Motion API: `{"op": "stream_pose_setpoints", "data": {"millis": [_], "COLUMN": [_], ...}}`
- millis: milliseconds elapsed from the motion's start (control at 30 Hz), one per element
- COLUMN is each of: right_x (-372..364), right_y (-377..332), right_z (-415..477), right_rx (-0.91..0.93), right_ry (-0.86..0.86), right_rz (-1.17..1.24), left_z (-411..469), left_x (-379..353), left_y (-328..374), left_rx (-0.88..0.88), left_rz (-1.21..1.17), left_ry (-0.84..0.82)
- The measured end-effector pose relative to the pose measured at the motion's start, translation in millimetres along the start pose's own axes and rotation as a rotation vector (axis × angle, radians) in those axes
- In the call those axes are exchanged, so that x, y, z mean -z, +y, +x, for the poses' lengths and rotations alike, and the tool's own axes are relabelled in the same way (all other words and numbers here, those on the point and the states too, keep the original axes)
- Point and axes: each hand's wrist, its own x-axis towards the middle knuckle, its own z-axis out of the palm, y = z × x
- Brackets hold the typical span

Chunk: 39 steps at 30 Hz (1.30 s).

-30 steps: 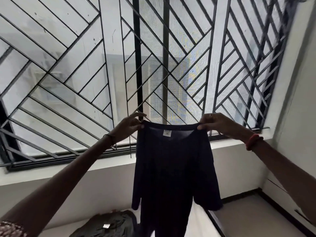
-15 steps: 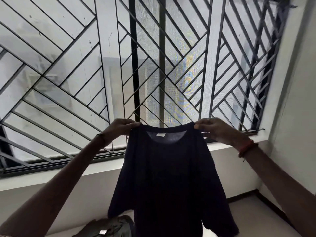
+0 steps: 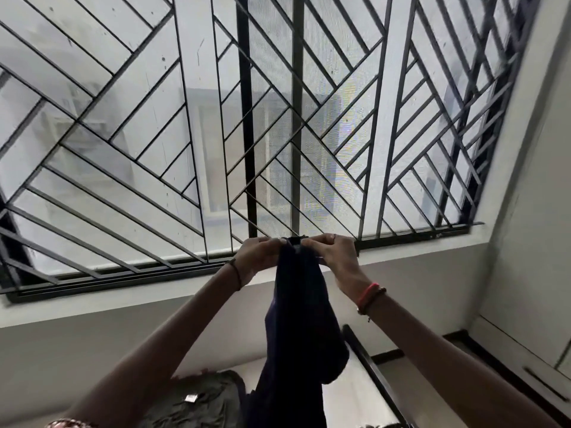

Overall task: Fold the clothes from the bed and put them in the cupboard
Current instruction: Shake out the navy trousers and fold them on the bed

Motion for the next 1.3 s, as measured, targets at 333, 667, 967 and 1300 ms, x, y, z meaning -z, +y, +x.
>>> {"op": "stream_pose_setpoints", "data": {"millis": [333,667,967,1300], "right_x": [-13,-5,11,35], "right_y": [-6,-21,-35,23], "right_z": [7,14,17,-2], "right_rx": [0.087,0.036,0.067,0.271], "right_ry": [0.01,-0.197,-0.361,-0.246], "right_rz": [-0.045,0.144,0.219,-0.13], "left_z": [5,10,18,26], "left_x": [-6,-3,-9,-7], "left_y": [6,31,44,76], "left_rx": [-0.086,-0.346,-0.388,-0.56], "left_rz": [0.045,0.27,0.549,0.546], "left_ry": [-0.086,-0.117,-0.232,-0.048]}}
